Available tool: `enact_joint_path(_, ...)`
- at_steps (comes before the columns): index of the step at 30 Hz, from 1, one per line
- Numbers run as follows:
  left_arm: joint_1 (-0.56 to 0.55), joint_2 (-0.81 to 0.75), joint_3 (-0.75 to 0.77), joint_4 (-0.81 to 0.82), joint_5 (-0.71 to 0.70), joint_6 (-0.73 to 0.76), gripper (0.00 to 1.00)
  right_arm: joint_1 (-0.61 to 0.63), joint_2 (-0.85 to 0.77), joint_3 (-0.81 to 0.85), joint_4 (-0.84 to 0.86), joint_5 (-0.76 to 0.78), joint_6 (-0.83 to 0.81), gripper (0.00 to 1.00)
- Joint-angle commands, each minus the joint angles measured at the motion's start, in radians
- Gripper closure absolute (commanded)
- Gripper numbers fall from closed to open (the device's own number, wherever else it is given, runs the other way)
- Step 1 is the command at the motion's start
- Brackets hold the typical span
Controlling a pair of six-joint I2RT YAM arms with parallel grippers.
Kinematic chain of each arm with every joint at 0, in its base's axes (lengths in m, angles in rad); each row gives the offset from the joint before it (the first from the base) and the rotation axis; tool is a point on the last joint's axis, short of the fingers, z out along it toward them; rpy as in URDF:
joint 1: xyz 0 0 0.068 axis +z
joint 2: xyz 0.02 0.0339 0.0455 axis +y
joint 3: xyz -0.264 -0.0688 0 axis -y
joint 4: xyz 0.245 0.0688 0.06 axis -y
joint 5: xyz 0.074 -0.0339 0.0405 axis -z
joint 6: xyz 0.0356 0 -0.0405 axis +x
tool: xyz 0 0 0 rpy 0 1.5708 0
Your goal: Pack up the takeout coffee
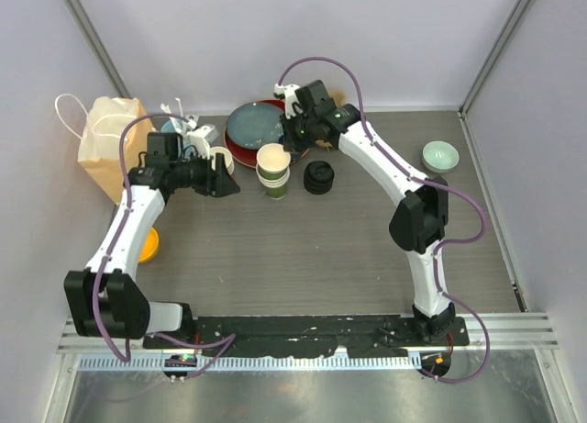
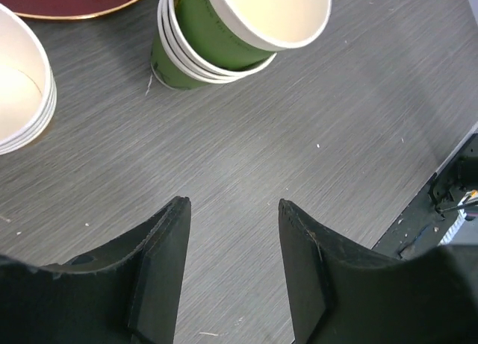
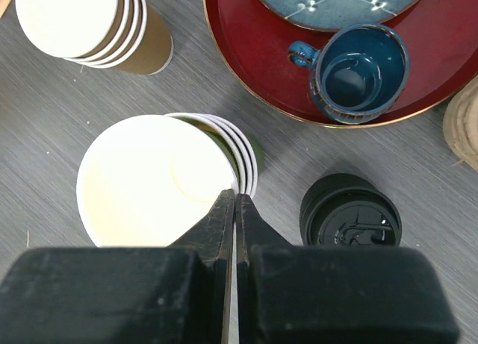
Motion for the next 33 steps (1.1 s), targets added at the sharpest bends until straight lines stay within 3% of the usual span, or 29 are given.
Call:
enact_joint_path(1, -0.015, 0.071, 0.084, 0.01, -0.04, -0.04, 0.45, 0.007, -0.074, 0.016, 0.043, -0.023, 0.03, 0.99)
enact_joint_path(11, -0.015, 0.053, 0.121, -0.002, -0.085, 0.01, 0.38, 0.009, -0.197, 0.15, 0.032, 0.081, 0.007, 0.99)
enact_joint_path(16, -0.015, 0.064, 0.165, -0.03, -0.121, 0.049, 0.35, 0.003, -0.36, 0.057, -0.024, 0.148, 0.009, 0.99)
enact_joint_path(20, -0.015, 0.088, 0.201, -0.031, -0.177, 0.073, 0.33, -0.071, -0.532, -0.275, -0.041, 0.213, 0.058, 0.99)
enact_joint_path(24, -0.023, 0.131, 0.236, -0.03, -0.226, 0.099, 0.35, -0.236, -0.713, -0.653, 0.129, 0.138, 0.137, 0.99)
enact_joint_path(26, -0.041, 0.145, 0.256, -0.031, -0.273, 0.128, 0.35, -0.246, -0.775, -0.817, 0.208, 0.161, 0.131, 0.99)
enact_joint_path(33, -0.073, 0.196, 0.287, -0.048, -0.321, 0.168, 0.35, -0.246, -0.777, -1.063, 0.405, 0.178, 0.164, 0.99)
